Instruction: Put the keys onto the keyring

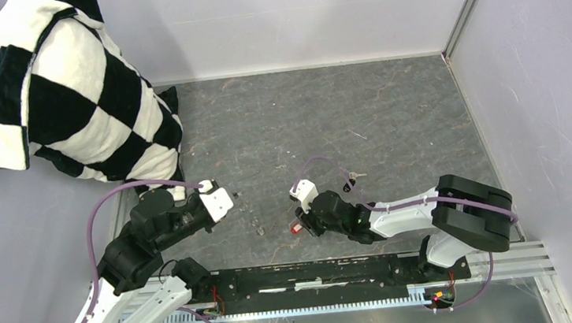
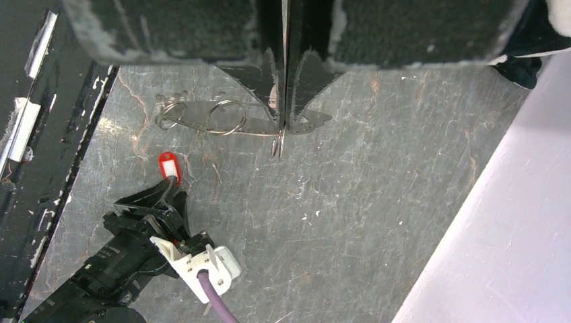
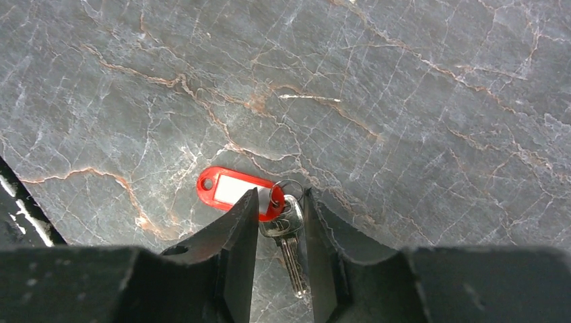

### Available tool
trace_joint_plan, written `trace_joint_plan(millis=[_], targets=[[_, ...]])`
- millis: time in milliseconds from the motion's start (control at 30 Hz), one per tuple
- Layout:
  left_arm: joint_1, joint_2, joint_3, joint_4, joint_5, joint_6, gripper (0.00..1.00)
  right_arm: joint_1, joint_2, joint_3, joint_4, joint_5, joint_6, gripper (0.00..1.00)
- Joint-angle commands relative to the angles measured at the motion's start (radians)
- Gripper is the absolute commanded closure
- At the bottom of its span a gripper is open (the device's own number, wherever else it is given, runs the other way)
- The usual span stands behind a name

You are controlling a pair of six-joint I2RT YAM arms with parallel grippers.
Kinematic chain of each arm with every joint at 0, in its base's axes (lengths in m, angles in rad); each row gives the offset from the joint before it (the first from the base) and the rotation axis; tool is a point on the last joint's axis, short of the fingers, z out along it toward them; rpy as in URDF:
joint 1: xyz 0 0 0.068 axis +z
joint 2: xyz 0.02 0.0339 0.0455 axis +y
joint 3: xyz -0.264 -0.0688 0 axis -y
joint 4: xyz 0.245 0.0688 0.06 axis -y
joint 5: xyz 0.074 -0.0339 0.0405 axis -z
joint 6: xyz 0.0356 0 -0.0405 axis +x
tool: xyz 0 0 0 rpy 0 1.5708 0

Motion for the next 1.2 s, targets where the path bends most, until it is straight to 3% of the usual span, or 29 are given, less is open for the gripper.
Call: trace_joint_plan(millis=[0, 367, 567, 733, 967, 1167], targets=[[-0.001, 0.006, 0.039, 0.045, -0.004, 0.007, 0.98, 0.003, 0.028, 0.024, 0.042, 0.025, 0.008, 0.67], [-0.001, 0.005, 0.041, 0.045, -0.002, 0.001, 0.98, 0.002, -0.044, -0.023, 0.094, 0.004, -0.043, 0.99], [-0.001, 0.003, 0.043, 0.044, 0.000, -0.002, 0.98, -0.036, -0.108, -0.064, 0.183, -0.172, -0.078, 1.00], [-0.001, 0.003, 0.041, 0.044, 0.001, -0.004, 0.98, -0.102, -0.138, -0.088, 0.268, -0.424, -0.056, 1.00], [-0.001, 0.005, 0.020, 0.042, 0.038, -0.021, 0.98, -0.117, -0.193, 0.009, 0.231, -0.731, -0.056, 1.00], [-0.001, 0.015, 0.010, 0.042, 0.093, -0.056, 0.98, -0.105, -0.228, 0.116, 0.224, -0.846, -0.037, 1.00]])
